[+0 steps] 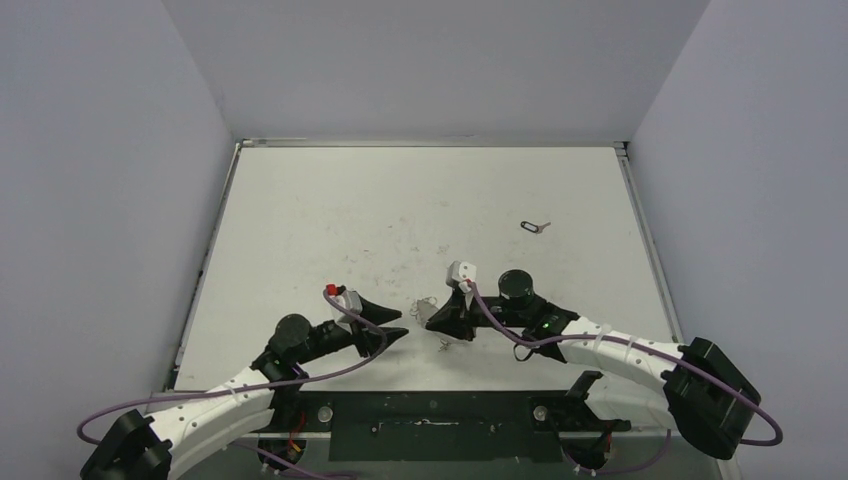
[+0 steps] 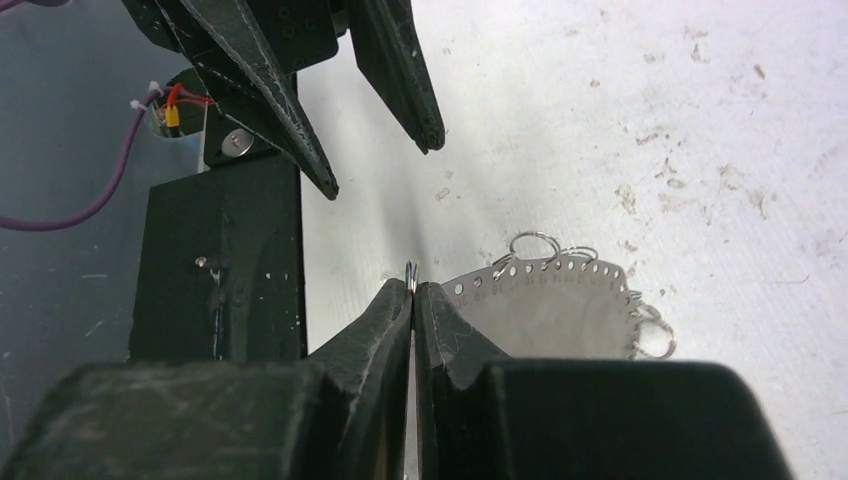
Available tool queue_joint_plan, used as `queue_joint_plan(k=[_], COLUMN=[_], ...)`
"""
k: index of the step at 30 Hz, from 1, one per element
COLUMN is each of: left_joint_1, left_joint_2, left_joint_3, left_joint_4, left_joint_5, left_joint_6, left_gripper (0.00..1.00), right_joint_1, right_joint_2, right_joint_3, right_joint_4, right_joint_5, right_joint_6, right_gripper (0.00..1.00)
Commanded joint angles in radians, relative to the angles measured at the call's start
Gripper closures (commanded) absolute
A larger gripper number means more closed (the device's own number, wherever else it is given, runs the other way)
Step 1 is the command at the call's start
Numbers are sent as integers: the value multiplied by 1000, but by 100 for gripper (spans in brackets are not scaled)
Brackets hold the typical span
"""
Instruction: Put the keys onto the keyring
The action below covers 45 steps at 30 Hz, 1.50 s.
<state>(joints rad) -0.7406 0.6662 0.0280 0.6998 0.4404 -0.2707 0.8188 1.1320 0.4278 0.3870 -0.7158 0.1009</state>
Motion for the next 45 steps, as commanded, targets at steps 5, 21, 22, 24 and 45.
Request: queue_joint_plan(k=[5,21,22,24,45], left_joint_1=[-58,-189,-193,-198,-238], left_joint_2=[70,196,195,193,225], left_joint_3=[16,106,110,116,186], left_joint_4=[157,183,174,154,38], left_joint_5=[39,28,19,10,-8], left_joint_6=[134,312,315,328,415], left_gripper=[61,69,70,71,100], right_joint_1=[41,102,102,102,105], right_joint_2=[-123,-179,-179,-181,-182], right_joint_3=[-80,-101,-100,-97,-69], right_joint_4=[208,127,127,127,68], right_joint_5=[-35,-4,-4,-4,28], right_joint_6=[-146,-297,-298,-297,-291], right_gripper=[100,100,100,100,95])
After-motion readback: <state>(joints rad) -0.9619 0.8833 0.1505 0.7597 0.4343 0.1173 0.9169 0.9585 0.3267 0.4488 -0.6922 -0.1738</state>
